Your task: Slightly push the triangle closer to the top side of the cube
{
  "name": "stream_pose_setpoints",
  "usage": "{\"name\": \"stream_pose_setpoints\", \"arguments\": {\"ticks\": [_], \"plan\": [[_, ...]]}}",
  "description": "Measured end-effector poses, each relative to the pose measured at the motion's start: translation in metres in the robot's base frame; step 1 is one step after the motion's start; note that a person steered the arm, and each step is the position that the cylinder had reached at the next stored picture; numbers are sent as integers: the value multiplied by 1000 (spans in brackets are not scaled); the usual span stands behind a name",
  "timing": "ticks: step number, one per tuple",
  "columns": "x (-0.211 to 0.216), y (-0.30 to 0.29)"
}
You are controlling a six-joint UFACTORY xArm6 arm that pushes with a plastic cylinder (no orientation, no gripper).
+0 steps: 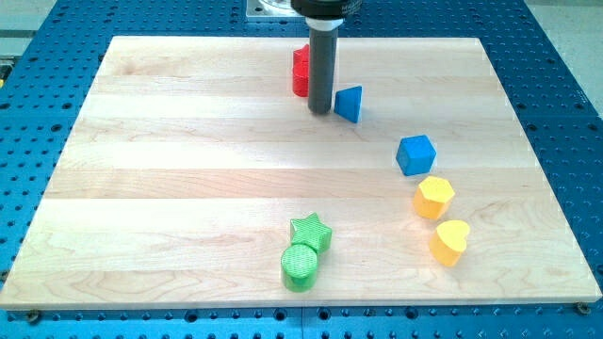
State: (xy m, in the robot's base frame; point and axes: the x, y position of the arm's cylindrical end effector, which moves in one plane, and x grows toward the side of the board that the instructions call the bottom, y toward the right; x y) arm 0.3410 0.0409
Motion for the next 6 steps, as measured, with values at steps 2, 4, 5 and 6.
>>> {"name": "stream_pose_setpoints", "arguments": {"ticks": [2, 4, 5, 6], "plan": [[21, 75], [-24, 50], [-27, 83], [7, 92]]}}
